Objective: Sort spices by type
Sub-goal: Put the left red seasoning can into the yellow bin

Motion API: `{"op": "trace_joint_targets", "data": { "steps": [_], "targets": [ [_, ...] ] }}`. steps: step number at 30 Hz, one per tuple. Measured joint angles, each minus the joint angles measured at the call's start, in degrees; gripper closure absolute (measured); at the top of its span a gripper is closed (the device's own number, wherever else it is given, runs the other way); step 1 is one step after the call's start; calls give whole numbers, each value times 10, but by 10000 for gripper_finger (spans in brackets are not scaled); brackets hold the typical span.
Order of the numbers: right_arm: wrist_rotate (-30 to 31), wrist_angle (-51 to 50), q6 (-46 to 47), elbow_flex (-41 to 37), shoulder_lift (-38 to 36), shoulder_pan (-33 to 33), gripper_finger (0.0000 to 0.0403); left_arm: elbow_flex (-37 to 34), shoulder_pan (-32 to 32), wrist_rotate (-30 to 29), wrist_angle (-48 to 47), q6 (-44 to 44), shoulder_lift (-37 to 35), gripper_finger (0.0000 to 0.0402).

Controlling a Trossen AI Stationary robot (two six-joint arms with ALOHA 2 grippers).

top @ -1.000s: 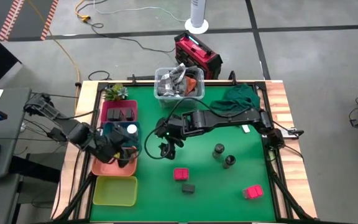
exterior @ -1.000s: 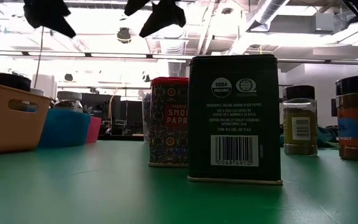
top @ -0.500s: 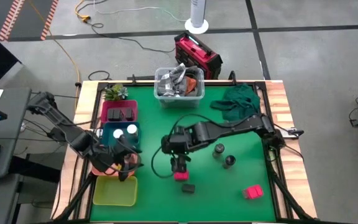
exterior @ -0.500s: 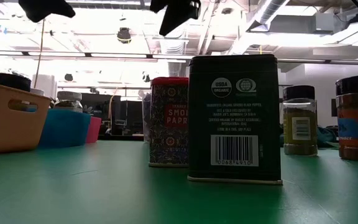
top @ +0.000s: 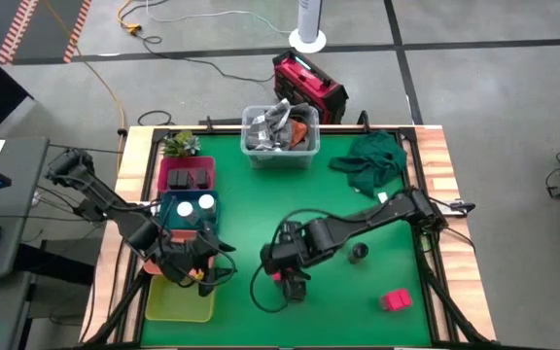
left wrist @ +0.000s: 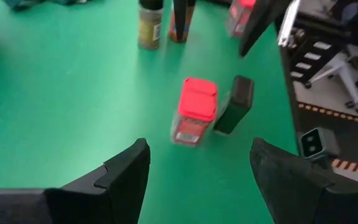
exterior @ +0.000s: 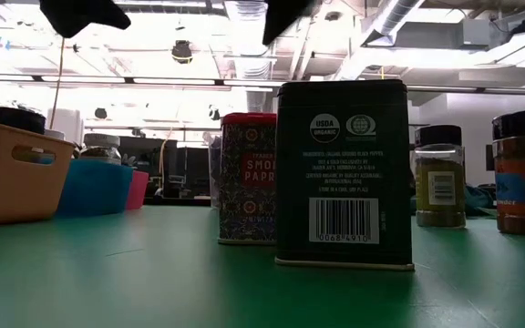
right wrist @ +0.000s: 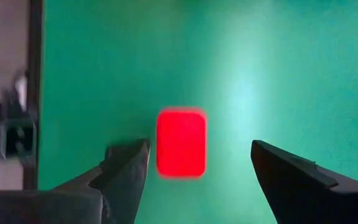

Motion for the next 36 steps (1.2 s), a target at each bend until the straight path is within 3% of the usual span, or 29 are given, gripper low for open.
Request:
{"op": "trace_joint_targets", "data": {
  "steps": [8,15,21,36],
  "targets": [
    [-8,-21,2,-64,1,33,92,0,2,1,24,8,0,137],
    [-6,24,22,-99,1,41,92,0,5,-1,23,5,0,137],
    [27,37,31,-118,1,40,92,0,5,-2,21,1,1,137],
    [29,89,27,-143,0,42,92,0,5,-11,20,-3,2,137]
  ]
}}
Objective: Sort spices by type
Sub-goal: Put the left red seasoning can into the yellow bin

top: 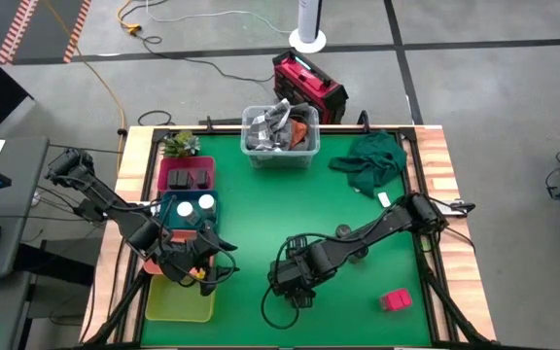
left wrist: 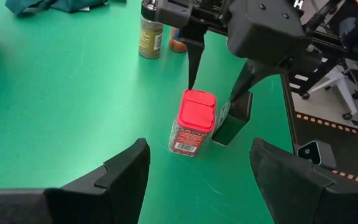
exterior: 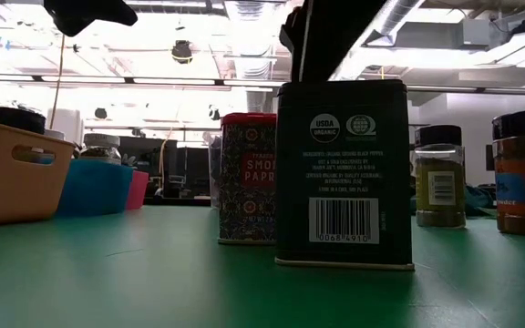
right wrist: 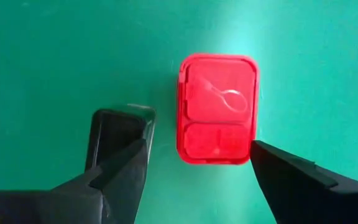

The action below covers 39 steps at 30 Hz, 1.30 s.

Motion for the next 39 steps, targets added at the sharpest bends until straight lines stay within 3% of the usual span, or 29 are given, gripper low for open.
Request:
{"op": "trace_joint_targets", "data": {
  "steps": [18,30,39],
  "targets": [
    [12,64,-2,-43,0,-9,93,0,2,0,0,-1,0,137],
    [9,70,-23,-43,0,-22,144,0,2,15,1,1,0,137],
    [-3,71,-15,-56,-3,-22,152,0,2,34,-2,1,0,137]
  ]
}}
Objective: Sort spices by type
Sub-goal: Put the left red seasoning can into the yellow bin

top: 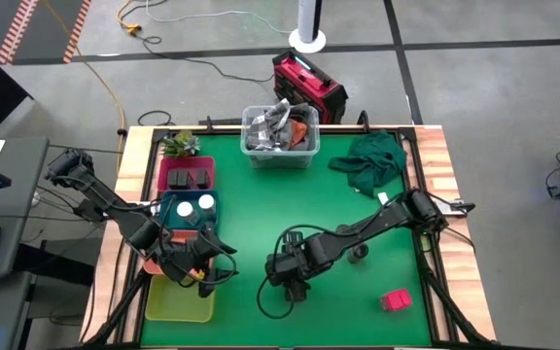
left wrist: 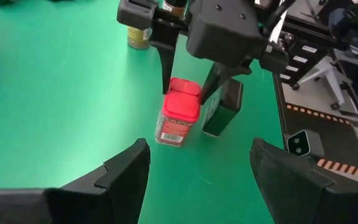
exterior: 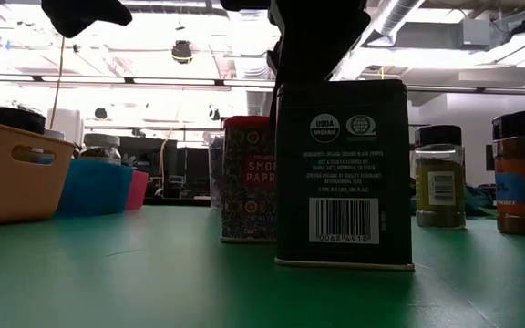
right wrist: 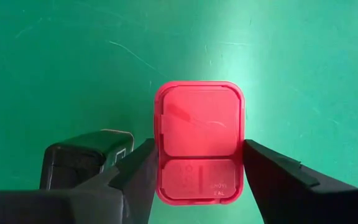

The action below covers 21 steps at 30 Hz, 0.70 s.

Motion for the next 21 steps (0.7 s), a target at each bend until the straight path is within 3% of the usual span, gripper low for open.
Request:
{"op": "trace_joint_targets", "data": {
  "steps": [10,21],
  "targets": [
    [-12,22,5,-9,0,-1,148,0,0,1,-12,0,0,137],
    [-36,35,5,-12,4,-7,97,0,0,1,-16,9,0,137]
  ]
}}
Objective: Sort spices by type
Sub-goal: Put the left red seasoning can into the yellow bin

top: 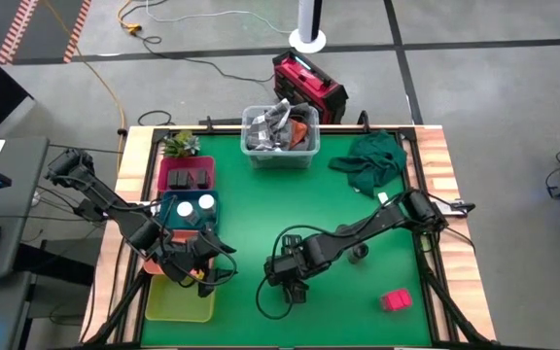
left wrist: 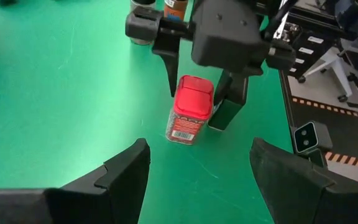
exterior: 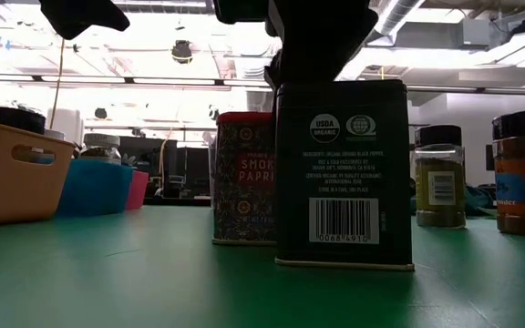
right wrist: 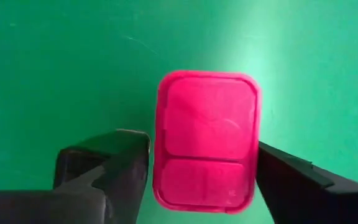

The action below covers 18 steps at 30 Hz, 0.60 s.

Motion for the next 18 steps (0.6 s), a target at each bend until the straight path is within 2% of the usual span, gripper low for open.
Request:
{"op": "trace_joint_targets", "data": {
  "steps": [9,18],
  "targets": [
    [2,-51,-11,5,0,0,90,0,0,0,-10,0,0,137],
    [3,-48,-41,5,-1,0,121,0,0,0,-11,0,0,137]
  ]
}}
